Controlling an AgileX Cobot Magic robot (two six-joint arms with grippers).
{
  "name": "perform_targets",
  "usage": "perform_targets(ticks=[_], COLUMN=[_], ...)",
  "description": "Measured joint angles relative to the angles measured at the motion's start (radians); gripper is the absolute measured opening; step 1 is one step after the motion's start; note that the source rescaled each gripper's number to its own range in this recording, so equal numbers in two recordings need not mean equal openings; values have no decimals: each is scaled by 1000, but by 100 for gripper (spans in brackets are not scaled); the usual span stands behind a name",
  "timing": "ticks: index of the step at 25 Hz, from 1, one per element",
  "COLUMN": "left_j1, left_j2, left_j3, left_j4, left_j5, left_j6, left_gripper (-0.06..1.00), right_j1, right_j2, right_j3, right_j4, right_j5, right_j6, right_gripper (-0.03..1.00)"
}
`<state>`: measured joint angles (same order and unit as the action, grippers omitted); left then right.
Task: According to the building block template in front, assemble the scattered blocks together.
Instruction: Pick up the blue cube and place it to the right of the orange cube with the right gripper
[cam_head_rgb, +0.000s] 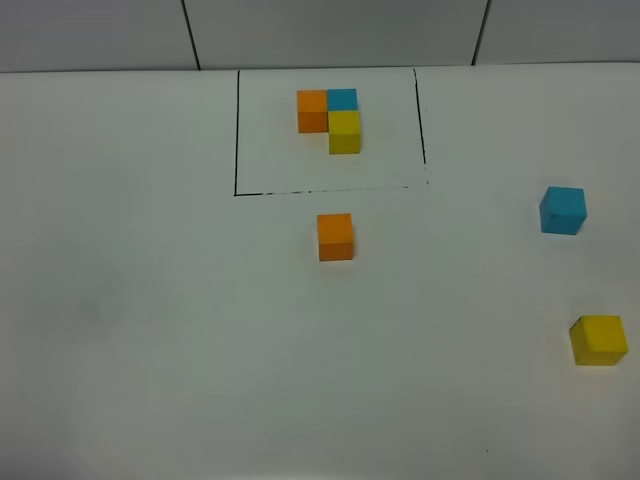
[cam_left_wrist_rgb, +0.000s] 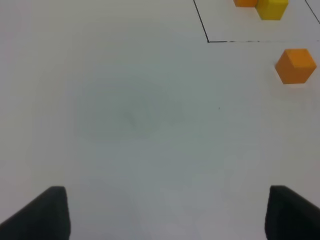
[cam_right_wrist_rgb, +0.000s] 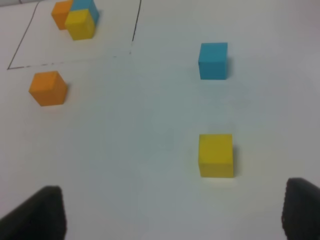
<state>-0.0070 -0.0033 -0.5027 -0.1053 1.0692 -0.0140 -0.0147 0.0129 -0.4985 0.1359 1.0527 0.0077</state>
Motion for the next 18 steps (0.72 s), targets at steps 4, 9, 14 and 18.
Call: perform_targets(ticks=[4, 9, 14, 18], left_j1=[0, 0, 0, 0], left_j2=[0, 0, 0, 0], left_j3=[0, 0, 0, 0], left_j4=[49, 77, 77, 77], left_j5=[0, 0, 0, 0], left_j6=[-69, -94, -34, -21], left_gripper=[80, 80, 80, 80], right_j1=[0, 0, 0, 0], right_j2=[0, 0, 0, 0], right_j3=[0, 0, 0, 0], right_j4=[0, 0, 0, 0], right_j5=[0, 0, 0, 0], right_j6=[0, 0, 0, 0], right_gripper=[77, 77, 77, 77])
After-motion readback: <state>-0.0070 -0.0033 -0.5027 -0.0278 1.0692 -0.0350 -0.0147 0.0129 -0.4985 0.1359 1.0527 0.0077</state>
